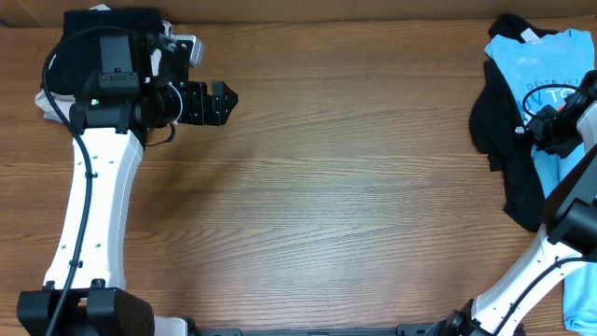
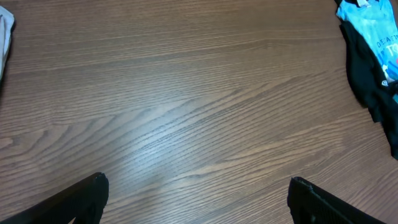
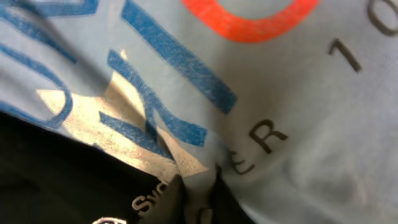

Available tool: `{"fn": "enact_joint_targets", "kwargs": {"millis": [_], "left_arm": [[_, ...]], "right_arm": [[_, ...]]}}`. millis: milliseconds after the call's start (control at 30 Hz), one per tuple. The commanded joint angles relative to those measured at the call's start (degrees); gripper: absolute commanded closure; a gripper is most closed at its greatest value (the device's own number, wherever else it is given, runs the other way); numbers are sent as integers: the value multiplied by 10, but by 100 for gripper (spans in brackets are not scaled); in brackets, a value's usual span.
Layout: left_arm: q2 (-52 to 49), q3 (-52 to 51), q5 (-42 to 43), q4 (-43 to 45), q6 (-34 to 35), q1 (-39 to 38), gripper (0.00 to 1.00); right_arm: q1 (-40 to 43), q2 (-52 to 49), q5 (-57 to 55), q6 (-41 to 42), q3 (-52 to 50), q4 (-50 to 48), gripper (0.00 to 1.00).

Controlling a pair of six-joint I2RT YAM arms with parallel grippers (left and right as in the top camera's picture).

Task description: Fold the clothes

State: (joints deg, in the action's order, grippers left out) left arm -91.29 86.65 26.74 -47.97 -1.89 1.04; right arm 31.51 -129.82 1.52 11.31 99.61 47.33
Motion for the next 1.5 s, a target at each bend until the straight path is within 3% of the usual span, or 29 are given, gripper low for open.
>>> {"fn": "enact_joint_targets", "kwargs": {"millis": [0,167,300,467,600,800,967,1033,1167,1233,1267,1467], "left_arm": [[9,17,-4,3,-3,-4,7],[9,17,-4,7,-3,-4,6],[9,17,-4,8,-3,-4,7],[8,17,-4,9,-3,-4,7],[7,17,-3,7,-3,-4,7],[6,17,-3,7,-3,-4,7],[6,17,-3,7,-3,-4,7],[6,17,-4,7,-3,-4,7],[6,17,-4,9,-3,-4,6],[6,17,-4,10,-3,-4,6],[6,17,-4,11,-3,-4,6],[6,17,-4,16,-3,-4,6]], "right_arm": [[2,-16,1,-2,0,-1,92],[2,-5,7,7,32,29,92],[2,5,7,7,37,36,84],[2,5,7,7,32,37,83],[2,5,7,7,32,34,71],[2,5,6,7,32,33,72],[2,5,7,7,32,33,87],[2,5,7,7,32,34,88],[4,5,7,7,32,38,87],[5,5,7,7,32,40,75],[5,5,7,7,32,41,74],[5,9,7,7,40,63,74]]}}
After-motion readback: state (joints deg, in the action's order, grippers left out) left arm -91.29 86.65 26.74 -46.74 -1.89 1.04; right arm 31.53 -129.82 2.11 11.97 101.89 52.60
